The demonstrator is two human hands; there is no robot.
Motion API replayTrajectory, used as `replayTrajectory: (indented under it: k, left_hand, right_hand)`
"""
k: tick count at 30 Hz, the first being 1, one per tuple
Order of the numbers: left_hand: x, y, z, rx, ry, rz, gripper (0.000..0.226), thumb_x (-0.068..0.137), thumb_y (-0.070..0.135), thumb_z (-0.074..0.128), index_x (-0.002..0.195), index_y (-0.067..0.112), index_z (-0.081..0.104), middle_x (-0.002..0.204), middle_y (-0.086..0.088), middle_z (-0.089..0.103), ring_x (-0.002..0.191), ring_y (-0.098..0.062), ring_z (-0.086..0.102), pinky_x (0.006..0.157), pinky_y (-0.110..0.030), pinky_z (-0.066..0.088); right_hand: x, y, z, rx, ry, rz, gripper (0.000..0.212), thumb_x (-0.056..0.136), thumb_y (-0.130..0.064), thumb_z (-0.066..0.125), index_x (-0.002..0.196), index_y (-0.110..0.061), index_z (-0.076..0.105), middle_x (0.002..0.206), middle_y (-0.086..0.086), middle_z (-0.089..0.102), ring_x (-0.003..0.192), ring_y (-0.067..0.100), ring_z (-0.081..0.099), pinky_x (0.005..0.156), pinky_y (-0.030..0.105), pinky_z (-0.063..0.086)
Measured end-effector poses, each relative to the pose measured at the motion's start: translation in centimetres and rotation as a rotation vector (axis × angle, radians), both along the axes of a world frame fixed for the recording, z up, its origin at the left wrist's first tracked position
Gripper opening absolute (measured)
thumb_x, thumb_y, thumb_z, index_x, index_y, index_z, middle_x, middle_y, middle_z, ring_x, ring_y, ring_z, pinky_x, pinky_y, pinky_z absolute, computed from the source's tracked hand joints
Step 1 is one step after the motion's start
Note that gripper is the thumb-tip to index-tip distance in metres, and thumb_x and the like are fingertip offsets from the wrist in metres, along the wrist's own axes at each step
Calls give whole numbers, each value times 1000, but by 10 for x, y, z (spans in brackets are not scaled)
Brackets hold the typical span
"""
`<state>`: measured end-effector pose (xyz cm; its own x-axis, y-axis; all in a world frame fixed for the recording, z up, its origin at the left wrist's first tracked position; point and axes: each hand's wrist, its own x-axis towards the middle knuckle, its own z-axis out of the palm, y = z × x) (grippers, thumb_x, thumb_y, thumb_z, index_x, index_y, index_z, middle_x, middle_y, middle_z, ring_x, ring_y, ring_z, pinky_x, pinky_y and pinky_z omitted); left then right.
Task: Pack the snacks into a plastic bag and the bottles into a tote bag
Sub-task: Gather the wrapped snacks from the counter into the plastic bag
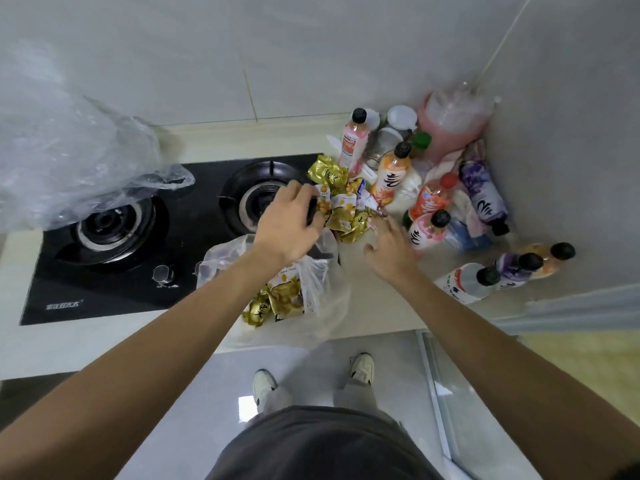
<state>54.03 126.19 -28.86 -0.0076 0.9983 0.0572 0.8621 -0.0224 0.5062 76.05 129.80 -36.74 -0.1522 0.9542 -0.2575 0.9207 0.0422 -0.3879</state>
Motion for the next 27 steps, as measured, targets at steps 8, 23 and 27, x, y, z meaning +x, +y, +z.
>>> replayTrajectory:
  k: [8, 23, 27]
  left_hand:
    - [68, 90, -67, -416, 148, -75, 60, 97, 38, 47, 153, 21, 33, 143, -14, 44, 135, -37, 42, 103, -52, 47]
    - [84, 107, -137, -413, 149, -19, 30, 94, 31, 59, 121, 25, 49, 125, -14, 47, 115, -41, 45, 87, -46, 45]
    - [79, 103, -138, -397, 61, -43, 37, 86, 23, 71, 115, 23, 49, 123, -11, 45, 115, -35, 43, 89, -42, 43]
  right_hand:
    - [9, 33, -37, -98, -144, 151, 68, 89, -19, 57, 151, -10, 32, 155, 15, 34, 145, 34, 29, 120, 42, 24]
    - [11, 37, -74, 174, -193, 158, 48, 81, -19, 79, 121, -11, 53, 128, 18, 49, 103, 34, 56, 87, 43, 51]
    - [11, 39, -76, 144, -129, 105, 47, 83, -16, 78, 122, -14, 51, 136, 18, 42, 107, 35, 60, 89, 42, 55]
